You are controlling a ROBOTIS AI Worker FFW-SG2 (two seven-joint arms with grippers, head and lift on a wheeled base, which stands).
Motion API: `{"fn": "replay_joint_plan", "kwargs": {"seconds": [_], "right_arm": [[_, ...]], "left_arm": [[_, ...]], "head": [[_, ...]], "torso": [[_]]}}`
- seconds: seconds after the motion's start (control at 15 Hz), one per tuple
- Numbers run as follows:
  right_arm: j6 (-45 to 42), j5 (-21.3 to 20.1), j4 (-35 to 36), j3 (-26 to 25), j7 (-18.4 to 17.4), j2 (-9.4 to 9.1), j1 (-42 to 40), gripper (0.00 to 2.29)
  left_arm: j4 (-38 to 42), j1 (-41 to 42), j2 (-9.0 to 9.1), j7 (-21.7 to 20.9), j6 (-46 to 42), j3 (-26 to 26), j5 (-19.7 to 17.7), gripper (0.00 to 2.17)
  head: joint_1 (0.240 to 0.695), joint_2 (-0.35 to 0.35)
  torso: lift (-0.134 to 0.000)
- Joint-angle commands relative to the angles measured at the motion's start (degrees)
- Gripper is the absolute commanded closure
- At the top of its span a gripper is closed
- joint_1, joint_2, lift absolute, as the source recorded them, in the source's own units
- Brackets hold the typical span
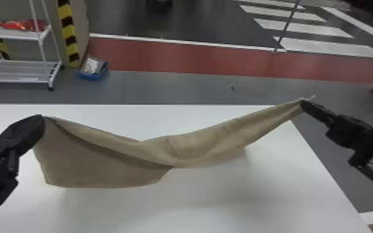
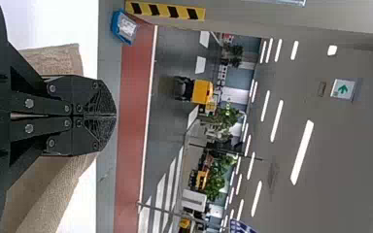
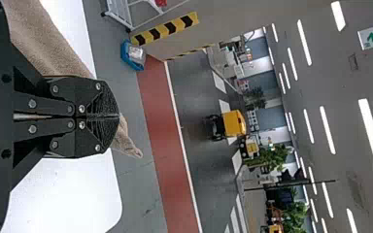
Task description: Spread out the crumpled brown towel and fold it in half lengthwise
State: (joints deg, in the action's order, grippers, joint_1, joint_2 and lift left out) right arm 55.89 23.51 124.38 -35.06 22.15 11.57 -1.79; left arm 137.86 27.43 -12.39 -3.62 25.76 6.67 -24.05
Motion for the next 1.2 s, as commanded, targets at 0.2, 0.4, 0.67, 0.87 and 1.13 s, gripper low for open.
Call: {"fn": "replay_joint_plan", "kwargs": {"seconds": [0.2, 0.4, 0.67, 0.87, 1.13], "right_arm": [[-1.8, -1.3, -6.1, 5.4, -1.3, 0.82, 2.6, 1.68], [-5.8, -2.9, -14.3, 10.0, -3.1, 0.82, 9.9, 1.68], [-13.7, -5.7, -27.4, 13.6, -4.7, 2.14, 23.0, 1.68], [-16.7, -7.8, -32.7, 16.1, -4.7, 1.88, 29.7, 1.68], [-19.0, -7.0, -27.1, 16.1, -4.3, 2.49, 19.7, 1.68]], "left_arm": [[-5.1, -4.3, -0.18, 0.5, -2.1, 0.0, 1.5, 1.90], [-13.1, -12.2, -0.79, -0.2, -2.4, 0.2, 0.8, 1.90], [-28.4, -28.1, -2.99, -0.5, -5.1, -0.2, -1.8, 1.90], [-36.5, -39.1, -3.69, -1.4, -5.4, -2.3, -2.3, 1.90], [-34.3, -35.1, -5.36, -3.8, -5.6, -2.1, -5.2, 1.90]], "head": [[0.670, -0.227], [0.662, -0.188], [0.585, -0.125], [0.481, -0.096], [0.423, -0.091]], "torso": [[-0.124], [-0.124], [-0.124], [-0.124], [-0.124]]}}
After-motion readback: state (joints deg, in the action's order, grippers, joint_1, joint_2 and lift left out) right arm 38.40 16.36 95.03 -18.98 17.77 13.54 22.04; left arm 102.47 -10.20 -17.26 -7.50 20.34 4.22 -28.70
